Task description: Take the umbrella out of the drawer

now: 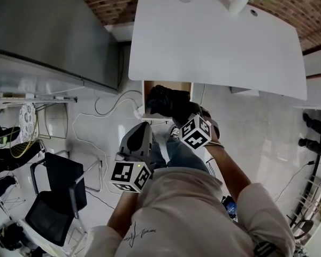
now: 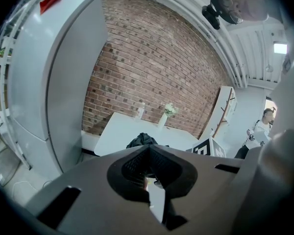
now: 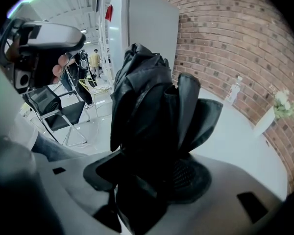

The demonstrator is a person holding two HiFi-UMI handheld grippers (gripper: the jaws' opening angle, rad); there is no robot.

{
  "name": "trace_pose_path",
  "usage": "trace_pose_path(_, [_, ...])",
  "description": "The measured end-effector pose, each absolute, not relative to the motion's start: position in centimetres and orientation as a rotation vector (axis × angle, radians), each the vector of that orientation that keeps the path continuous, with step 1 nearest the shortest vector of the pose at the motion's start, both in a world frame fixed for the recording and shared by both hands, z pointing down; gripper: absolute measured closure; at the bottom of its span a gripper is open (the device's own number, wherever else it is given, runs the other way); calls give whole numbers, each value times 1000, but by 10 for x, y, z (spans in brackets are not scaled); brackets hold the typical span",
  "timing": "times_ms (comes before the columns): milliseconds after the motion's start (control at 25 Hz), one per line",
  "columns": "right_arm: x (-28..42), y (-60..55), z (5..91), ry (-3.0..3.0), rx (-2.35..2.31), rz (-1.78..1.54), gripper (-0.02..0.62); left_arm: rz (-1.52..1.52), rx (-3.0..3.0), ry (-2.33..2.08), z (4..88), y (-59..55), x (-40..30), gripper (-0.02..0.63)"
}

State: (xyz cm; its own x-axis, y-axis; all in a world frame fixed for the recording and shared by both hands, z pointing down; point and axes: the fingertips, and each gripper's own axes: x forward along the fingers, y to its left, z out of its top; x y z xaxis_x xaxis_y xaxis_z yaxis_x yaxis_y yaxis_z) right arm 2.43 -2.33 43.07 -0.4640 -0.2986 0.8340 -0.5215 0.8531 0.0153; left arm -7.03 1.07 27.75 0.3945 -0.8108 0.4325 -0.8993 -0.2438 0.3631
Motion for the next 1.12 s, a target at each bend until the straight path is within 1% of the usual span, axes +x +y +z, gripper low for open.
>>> trace_pose_path(280, [28, -29, 408, -2130, 633, 295, 325, 221, 2149, -1501, 264, 7, -70, 589])
trace_pose_path(440, [32, -30, 397, -2148, 657, 297, 325, 162, 2158, -1501, 253, 2, -65, 589])
trace_pose_path(1120, [53, -39, 326, -2268, 823, 254, 325, 84, 2155, -1538, 236, 5, -68, 589])
